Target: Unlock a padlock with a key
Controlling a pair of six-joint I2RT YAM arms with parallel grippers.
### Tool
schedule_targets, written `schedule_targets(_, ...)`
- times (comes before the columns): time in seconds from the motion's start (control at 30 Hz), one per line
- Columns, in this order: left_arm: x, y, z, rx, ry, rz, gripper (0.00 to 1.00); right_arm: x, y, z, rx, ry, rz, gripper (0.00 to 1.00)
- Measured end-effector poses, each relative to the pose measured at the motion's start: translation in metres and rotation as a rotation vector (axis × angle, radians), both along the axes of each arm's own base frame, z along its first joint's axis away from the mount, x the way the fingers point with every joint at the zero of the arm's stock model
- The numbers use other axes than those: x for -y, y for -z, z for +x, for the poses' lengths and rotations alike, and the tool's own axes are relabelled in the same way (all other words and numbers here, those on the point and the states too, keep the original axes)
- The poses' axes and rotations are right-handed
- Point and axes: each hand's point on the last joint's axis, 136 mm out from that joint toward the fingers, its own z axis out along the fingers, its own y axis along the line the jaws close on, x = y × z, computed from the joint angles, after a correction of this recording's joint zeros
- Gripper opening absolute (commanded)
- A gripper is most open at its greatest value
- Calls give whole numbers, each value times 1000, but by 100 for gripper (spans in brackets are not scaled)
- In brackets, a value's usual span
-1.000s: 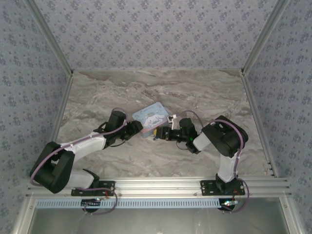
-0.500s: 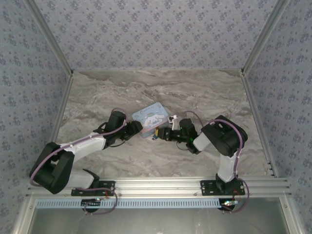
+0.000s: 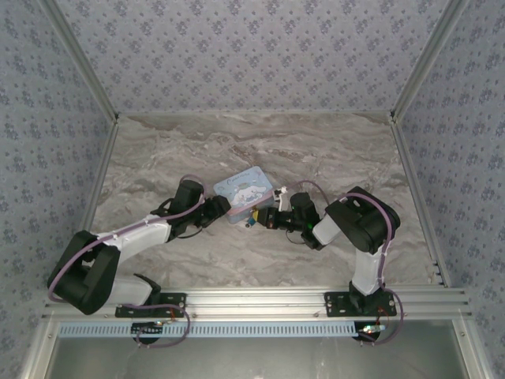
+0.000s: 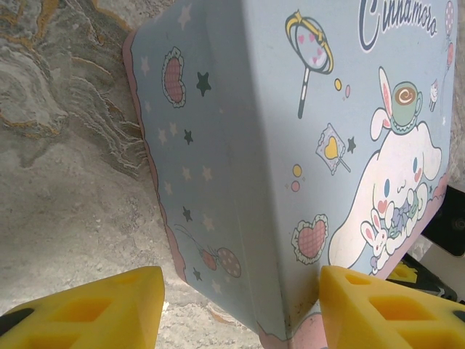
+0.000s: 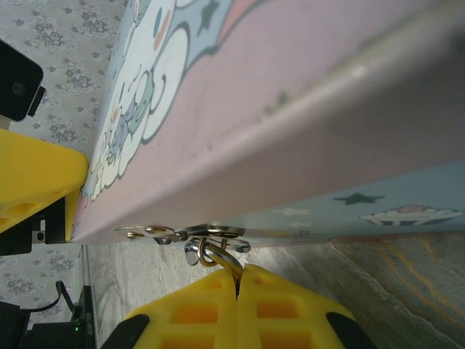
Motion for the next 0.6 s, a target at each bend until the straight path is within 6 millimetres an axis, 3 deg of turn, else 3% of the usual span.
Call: schedule_targets(0.6,-1,0,0,1,-2,2,57,18,-5,7,-10,100,24,3)
